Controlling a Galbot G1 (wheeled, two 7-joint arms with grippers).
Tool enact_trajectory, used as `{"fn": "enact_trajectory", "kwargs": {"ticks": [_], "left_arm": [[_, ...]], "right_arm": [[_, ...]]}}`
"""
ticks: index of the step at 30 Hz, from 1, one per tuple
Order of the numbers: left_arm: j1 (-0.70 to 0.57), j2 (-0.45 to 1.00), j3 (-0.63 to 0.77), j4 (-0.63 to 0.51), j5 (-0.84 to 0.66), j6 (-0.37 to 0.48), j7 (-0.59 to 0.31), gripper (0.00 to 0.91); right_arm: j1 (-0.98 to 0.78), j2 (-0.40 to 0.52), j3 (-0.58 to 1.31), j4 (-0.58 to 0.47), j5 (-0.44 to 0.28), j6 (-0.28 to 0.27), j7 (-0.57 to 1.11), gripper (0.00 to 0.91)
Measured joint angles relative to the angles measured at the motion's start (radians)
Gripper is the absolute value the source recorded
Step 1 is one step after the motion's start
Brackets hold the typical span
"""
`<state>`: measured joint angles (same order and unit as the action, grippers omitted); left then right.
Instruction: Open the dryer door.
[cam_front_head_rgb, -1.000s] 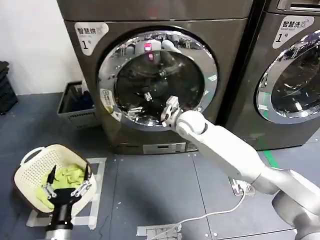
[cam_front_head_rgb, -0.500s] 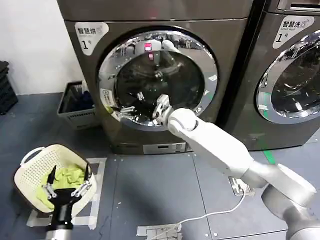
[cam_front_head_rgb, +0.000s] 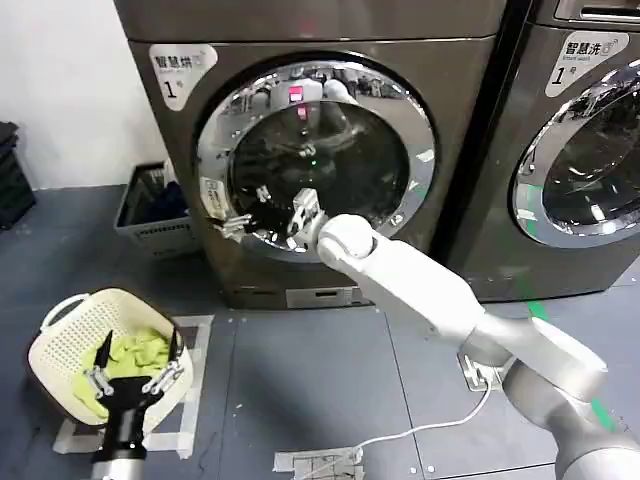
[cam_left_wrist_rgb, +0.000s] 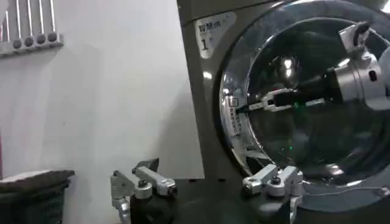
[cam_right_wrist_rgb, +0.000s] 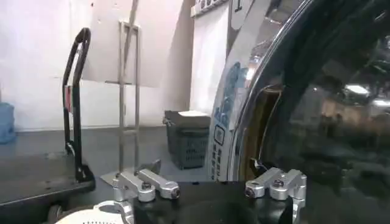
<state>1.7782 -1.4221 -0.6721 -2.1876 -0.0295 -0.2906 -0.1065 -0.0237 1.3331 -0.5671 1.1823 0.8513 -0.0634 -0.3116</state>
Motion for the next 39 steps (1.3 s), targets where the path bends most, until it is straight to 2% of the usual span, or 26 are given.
{"fn": "enact_trajectory", "kwargs": {"ticks": [28,39], "left_arm": [[0.005,0.002,0.005,0.005,0.0,-0.006,0.0,0.907],[0.003,0.003,0.005,0.006,0.0,-0.007,-0.001,0.907]], "right_arm": [[0.035,0.086,-0.005,-0.177,-0.047,0.027,-0.097,0.907],[0.047,0.109,-0.008,-0.204,-0.055,0.028,-0.138,0.907]]}}
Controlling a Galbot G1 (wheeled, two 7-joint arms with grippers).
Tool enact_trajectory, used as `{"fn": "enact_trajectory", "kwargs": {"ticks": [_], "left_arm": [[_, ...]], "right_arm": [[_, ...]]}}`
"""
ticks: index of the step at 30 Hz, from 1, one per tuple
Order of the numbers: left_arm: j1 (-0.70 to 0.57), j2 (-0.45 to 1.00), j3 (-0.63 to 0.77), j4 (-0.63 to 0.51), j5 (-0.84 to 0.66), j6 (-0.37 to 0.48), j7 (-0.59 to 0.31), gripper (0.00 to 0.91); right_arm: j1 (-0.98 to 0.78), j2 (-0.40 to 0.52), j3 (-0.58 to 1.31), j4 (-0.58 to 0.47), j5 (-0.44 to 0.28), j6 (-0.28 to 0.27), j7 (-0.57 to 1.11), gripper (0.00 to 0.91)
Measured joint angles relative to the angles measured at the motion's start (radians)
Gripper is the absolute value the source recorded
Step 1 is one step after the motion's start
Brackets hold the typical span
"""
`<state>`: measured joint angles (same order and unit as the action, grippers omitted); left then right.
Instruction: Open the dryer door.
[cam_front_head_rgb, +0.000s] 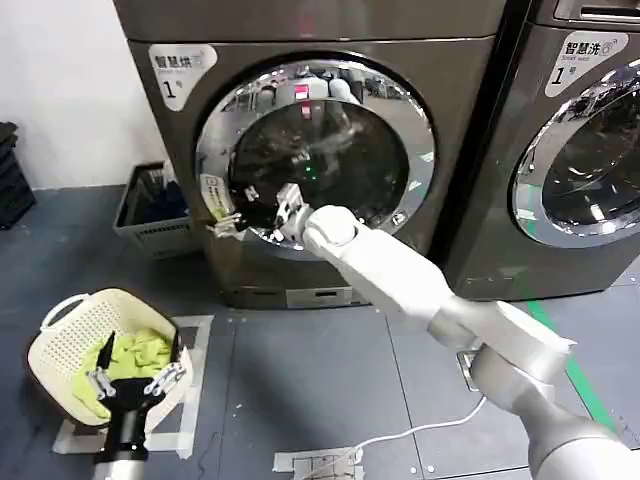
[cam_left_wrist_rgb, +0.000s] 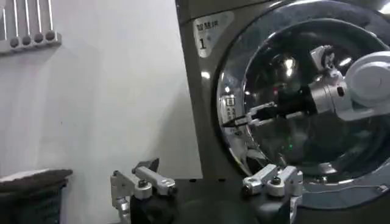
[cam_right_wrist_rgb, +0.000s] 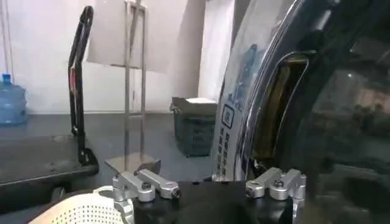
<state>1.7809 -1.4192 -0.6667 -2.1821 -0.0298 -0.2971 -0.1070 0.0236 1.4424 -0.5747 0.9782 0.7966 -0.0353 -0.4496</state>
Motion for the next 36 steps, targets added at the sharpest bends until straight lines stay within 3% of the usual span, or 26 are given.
{"fn": "enact_trajectory", "kwargs": {"ticks": [16,36], "left_arm": [[-0.003,0.002,-0.004,0.0,-0.003,0.001,0.0,0.907],[-0.029,0.013,-0.019,0.009,-0.023,0.032,0.029,0.907]], "right_arm": [[-0.022,-0.057,-0.025,0.108,0.008,-0.013,-0.005,0.907],[-0.071,-0.238,-0.039,0.361,0.07,-0.032,-0.053,0.907]]}}
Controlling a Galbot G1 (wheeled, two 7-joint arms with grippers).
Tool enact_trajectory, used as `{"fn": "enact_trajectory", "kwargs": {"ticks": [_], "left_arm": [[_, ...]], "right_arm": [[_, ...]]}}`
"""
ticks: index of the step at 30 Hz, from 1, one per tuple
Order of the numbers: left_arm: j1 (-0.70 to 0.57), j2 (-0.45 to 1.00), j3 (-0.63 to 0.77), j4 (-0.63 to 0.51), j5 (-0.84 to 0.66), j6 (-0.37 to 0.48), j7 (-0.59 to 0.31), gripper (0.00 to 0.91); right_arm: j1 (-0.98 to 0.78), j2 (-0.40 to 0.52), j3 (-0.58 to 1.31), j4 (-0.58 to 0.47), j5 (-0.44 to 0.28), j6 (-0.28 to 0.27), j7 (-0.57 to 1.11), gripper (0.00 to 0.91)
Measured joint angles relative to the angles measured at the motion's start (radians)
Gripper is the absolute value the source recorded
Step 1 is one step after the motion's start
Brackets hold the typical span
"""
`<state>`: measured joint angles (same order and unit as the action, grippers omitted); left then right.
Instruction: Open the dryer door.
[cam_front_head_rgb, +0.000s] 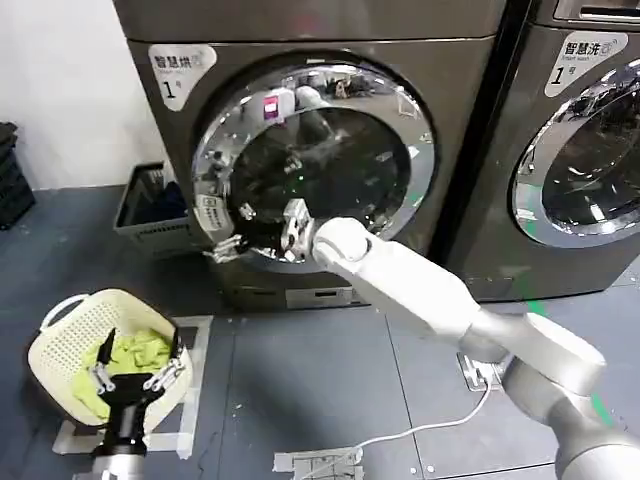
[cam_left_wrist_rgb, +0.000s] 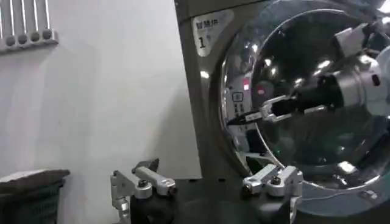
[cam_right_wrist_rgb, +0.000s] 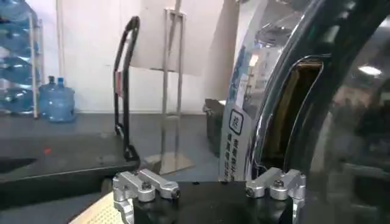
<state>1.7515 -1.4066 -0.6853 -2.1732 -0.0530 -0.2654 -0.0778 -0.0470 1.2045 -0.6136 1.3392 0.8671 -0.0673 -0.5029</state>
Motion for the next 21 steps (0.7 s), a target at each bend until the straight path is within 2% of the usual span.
{"fn": "enact_trajectory", "kwargs": {"ticks": [13,21], "left_arm": [[-0.045,0.031,-0.044,0.007,-0.053,0.045,0.084,0.907],[-0.117,0.064,-0.098,0.033,-0.137,0.092,0.154,0.907]], "right_arm": [[-0.026,-0.115,-0.003,0.166,0.015,0.004,-0.082,0.907],[-0.045,-0.17,0.0,0.244,0.018,0.005,-0.105,0.907]]}}
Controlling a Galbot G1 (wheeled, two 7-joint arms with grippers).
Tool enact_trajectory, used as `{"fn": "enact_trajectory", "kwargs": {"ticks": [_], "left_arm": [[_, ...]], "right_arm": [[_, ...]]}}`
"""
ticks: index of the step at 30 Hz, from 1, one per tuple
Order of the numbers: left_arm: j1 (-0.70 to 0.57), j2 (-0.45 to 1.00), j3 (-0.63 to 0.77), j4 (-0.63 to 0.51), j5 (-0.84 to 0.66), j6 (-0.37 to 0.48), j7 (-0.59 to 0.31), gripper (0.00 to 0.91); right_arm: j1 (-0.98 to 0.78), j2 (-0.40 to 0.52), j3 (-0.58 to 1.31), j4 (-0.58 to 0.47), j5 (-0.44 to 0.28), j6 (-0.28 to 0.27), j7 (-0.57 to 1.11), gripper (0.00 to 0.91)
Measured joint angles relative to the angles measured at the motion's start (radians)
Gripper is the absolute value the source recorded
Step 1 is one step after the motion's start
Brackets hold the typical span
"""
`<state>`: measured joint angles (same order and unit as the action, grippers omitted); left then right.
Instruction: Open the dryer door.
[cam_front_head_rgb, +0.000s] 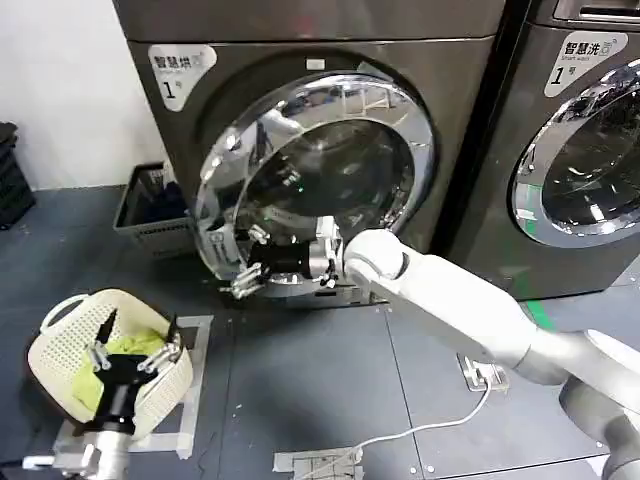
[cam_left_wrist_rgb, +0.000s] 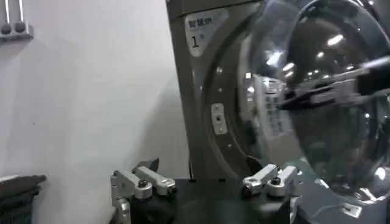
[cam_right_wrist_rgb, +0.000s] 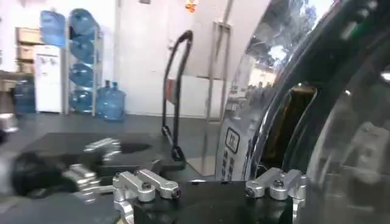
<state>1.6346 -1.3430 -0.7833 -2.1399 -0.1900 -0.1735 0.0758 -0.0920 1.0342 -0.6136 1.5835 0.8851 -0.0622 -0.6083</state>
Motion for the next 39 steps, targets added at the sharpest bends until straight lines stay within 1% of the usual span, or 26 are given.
{"fn": "enact_trajectory", "kwargs": {"ticks": [3,9,17,27,39], "left_arm": [[-0.034,0.018,-0.021,0.011,-0.04,0.022,0.016,0.907],[-0.097,0.055,-0.041,0.038,-0.078,0.067,0.02,0.907],[-0.169,0.108,-0.03,0.086,-0.097,0.082,0.029,0.907],[-0.254,0.208,0.035,0.163,-0.122,0.076,0.084,0.907],[-0.378,0.328,0.175,0.25,-0.117,0.067,0.118,0.907]], "right_arm": [[-0.007,-0.02,0.0,0.026,0.0,0.004,-0.012,0.907],[-0.019,-0.063,-0.003,0.078,0.002,0.014,-0.041,0.907],[-0.05,-0.137,0.013,0.161,-0.003,0.034,-0.082,0.907],[-0.097,-0.241,0.057,0.258,-0.004,0.06,-0.151,0.907],[-0.209,-0.382,0.164,0.371,-0.009,0.094,-0.241,0.907]]}}
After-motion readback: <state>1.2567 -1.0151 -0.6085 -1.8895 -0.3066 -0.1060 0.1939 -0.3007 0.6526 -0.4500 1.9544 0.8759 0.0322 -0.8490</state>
